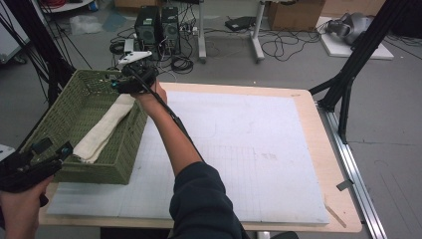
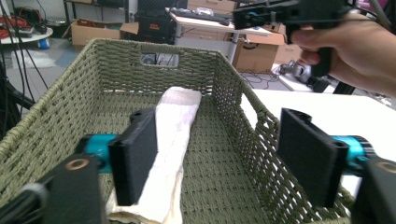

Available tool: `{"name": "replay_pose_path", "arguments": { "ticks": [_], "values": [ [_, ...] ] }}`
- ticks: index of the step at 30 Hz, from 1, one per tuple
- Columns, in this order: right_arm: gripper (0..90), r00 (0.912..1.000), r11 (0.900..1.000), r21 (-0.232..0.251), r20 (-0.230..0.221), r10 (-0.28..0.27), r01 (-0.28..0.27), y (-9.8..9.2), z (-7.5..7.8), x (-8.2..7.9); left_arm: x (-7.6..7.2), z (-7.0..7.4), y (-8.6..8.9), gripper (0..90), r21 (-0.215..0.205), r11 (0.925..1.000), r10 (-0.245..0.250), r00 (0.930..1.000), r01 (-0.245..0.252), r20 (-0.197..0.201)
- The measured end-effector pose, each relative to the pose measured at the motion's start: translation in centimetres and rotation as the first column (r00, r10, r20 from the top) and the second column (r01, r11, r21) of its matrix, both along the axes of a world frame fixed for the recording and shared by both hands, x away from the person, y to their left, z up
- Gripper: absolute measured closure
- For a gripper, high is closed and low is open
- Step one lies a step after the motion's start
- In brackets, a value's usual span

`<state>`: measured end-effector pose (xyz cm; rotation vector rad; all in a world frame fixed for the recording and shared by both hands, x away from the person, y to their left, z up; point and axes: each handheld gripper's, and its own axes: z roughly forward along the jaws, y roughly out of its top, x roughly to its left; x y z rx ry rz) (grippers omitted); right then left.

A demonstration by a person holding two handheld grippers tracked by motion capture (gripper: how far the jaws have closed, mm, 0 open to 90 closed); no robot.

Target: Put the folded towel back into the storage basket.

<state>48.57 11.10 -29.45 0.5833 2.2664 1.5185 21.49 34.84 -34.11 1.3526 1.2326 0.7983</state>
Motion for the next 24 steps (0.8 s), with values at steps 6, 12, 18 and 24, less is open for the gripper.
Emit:
{"name": "replay_pose_path", "arguments": {
  "ticks": [6,12,18,24],
  "values": [
    [32.1,0.9997,1.0,-0.001,-0.008,0.023,-0.023,-1.7,0.0,-0.9,-0.1,0.2,-0.1,22.8,-0.025,0.9997,-0.006,0.9998,0.007,0.02],
    [25.5,0.9978,0.999,0.005,-0.053,0.04,-0.04,-3.5,0.1,-1.4,0.1,0.1,-0.7,21.2,-0.008,0.999,-0.044,0.9989,0.044,0.017],
    [19.6,0.9963,0.997,0.014,-0.047,0.072,-0.072,-5.3,0.7,-2.3,0.4,0.2,-1.4,20.1,-0.002,0.9964,-0.085,0.9962,0.085,0.017],
    [17.7,0.9974,0.998,-0.003,-0.03,0.066,-0.066,-7.4,1.2,-3.0,0.7,0.4,-2.3,20.1,-0.006,0.9918,-0.128,0.9911,0.128,0.038]
  ]
}}
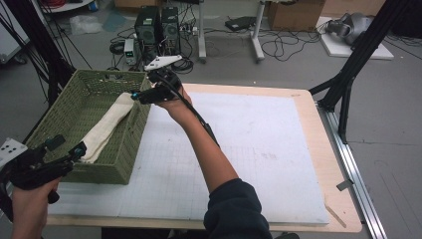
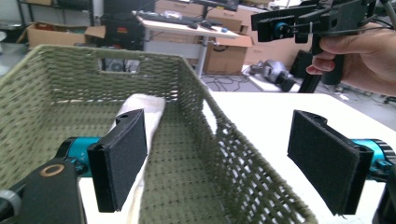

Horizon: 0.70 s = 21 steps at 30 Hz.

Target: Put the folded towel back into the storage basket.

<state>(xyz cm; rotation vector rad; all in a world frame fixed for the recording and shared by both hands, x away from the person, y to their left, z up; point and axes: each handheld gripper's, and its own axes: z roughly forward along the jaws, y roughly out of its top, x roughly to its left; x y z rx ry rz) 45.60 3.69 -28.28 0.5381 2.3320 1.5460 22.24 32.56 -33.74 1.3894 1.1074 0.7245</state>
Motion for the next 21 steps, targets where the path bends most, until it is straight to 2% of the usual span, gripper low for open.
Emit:
{"name": "replay_pose_path", "arguments": {
  "ticks": [3,7,13,15,18,21],
  "values": [
    [16.7,0.9999,1.0,0.003,-0.004,-0.014,0.014,-1.2,0.2,-0.3,0.2,0.0,-0.5,20.1,0.004,0.9998,-0.017,0.9998,0.017,0.004],
    [16.7,0.9991,0.999,0.006,0.022,-0.037,0.037,-3.2,0.6,-1.0,0.5,0.1,-1.1,20.3,0.015,0.9988,-0.047,0.9988,0.046,0.016],
    [16.6,0.9977,0.998,0.022,0.016,-0.066,0.066,-6.2,0.6,-1.7,1.0,0.2,-2.2,20.3,0.037,0.9933,-0.11,0.9937,0.109,0.02],
    [16.6,0.9975,0.998,0.011,0.017,-0.069,0.068,-7.4,0.5,-2.2,1.2,0.2,-2.6,20.4,0.031,0.9916,-0.126,0.9917,0.125,0.025],
    [16.5,0.9971,0.997,0.009,0.022,-0.073,0.073,-8.2,0.4,-2.5,1.4,0.3,-3.1,20.4,0.027,0.9901,-0.139,0.9898,0.138,0.032],
    [16.5,0.9967,0.997,0.007,0.012,-0.08,0.08,-9.6,0.1,-3.2,1.7,0.4,-3.8,20.4,0.023,0.9854,-0.169,0.9854,0.169,0.019]
  ]
}}
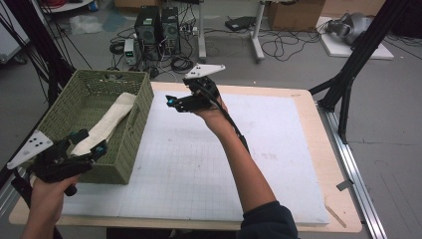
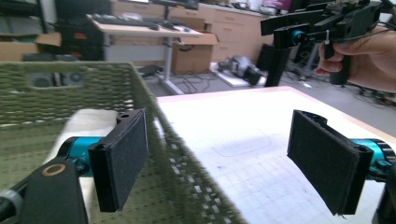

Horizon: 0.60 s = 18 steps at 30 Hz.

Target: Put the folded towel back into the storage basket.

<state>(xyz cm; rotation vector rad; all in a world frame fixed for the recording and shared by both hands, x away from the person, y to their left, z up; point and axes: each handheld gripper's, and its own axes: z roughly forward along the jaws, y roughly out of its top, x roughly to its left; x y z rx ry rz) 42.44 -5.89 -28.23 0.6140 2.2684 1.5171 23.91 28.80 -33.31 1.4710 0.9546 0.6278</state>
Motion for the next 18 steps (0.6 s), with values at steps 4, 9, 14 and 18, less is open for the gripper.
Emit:
{"name": "replay_pose_path", "arguments": {
  "ticks": [4,9,14,18],
  "values": [
    [16.5,0.9999,1.0,-0.012,-0.009,-0.012,0.011,-1.7,-0.6,-0.8,0.4,0.1,-0.9,20.5,-0.001,0.9996,-0.028,0.9996,0.028,-0.006],
    [16.5,0.9996,1.0,-0.014,-0.012,-0.026,0.026,-3.9,-1.3,-2.1,1.0,0.1,-2.0,20.6,-0.003,0.998,-0.063,0.998,0.063,-0.008],
    [16.6,0.9983,0.998,-0.023,-0.015,-0.056,0.055,-5.9,-1.9,-3.3,1.7,0.1,-3.2,20.6,-0.001,0.9951,-0.099,0.995,0.099,-0.013],
    [16.5,0.9961,0.996,-0.022,-0.011,-0.087,0.087,-7.7,-2.4,-4.2,2.5,0.1,-4.3,20.6,-0.002,0.9915,-0.13,0.9914,0.13,-0.015]
  ]
}}
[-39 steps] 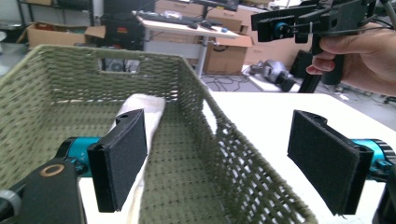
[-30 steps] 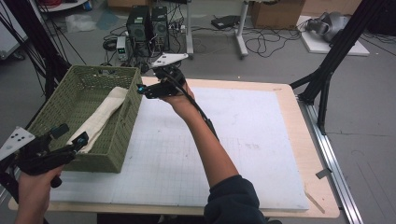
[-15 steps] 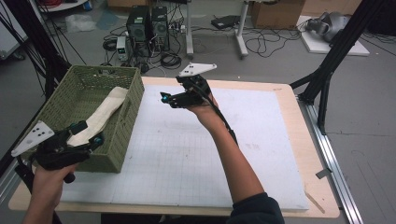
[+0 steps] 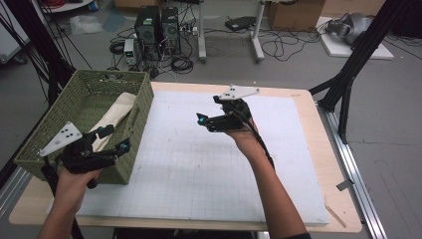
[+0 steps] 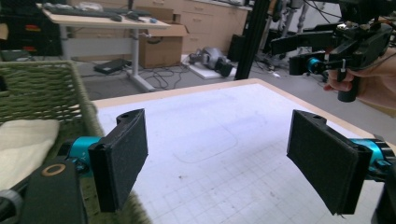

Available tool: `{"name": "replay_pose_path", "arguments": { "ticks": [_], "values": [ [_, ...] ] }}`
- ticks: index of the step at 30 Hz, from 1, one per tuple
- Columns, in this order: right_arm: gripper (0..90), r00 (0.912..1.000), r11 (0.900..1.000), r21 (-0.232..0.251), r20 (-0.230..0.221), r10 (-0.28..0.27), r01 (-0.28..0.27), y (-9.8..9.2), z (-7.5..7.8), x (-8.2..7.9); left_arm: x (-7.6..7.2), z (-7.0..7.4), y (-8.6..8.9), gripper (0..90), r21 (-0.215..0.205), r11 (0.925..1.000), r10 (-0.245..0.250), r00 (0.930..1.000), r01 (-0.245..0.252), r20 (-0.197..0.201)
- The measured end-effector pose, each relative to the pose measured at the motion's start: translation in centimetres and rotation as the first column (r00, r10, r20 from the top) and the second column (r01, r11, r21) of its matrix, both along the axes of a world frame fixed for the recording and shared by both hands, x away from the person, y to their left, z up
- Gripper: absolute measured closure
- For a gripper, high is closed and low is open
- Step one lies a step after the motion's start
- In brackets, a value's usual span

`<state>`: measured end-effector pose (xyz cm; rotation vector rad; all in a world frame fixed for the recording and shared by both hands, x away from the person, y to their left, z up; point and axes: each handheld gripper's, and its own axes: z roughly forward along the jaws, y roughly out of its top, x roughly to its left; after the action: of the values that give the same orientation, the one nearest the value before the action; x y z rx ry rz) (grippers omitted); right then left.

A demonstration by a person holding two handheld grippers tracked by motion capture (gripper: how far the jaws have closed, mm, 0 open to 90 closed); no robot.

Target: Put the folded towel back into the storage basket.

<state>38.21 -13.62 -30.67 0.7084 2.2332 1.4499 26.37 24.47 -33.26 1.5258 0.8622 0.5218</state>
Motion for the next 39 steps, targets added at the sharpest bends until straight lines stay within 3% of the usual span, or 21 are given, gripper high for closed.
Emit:
{"name": "replay_pose_path", "arguments": {
  "ticks": [8,17,24,28,33,39],
  "values": [
    [16.5,0.9974,0.997,0.014,-0.006,-0.071,0.071,-3.9,-1.1,-1.9,1.3,-0.4,-2.2,20.7,0.005,0.9972,-0.075,0.9972,0.075,-0.003],
    [16.5,0.9902,0.989,0.042,-0.01,-0.14,0.14,-8.1,-3.2,-4.8,1.9,-1.2,-5.0,21.5,0.025,0.9878,-0.155,0.9871,0.154,0.042],
    [16.5,0.9785,0.977,0.047,-0.018,-0.205,0.206,-11.2,-5.6,-7.3,2.1,-2.2,-7.0,21.5,0.058,0.9792,-0.195,0.9806,0.194,0.013],
    [16.5,0.9705,0.97,0.035,-0.001,-0.241,0.241,-12.6,-6.6,-8.3,2.3,-3.3,-7.9,21.5,0.069,0.9753,-0.21,0.9776,0.21,-0.001],
    [16.5,0.9559,0.956,0.019,0.024,-0.293,0.292,-14.0,-8.0,-9.4,2.4,-5.0,-9.2,21.5,0.082,0.9703,-0.227,0.9738,0.228,-0.016],
    [16.5,0.9417,0.942,-0.001,0.003,-0.336,0.336,-15.2,-9.9,-10.2,2.6,-6.9,-10.3,21.5,0.103,0.9651,-0.239,0.9706,0.241,-0.029]
  ]
}}
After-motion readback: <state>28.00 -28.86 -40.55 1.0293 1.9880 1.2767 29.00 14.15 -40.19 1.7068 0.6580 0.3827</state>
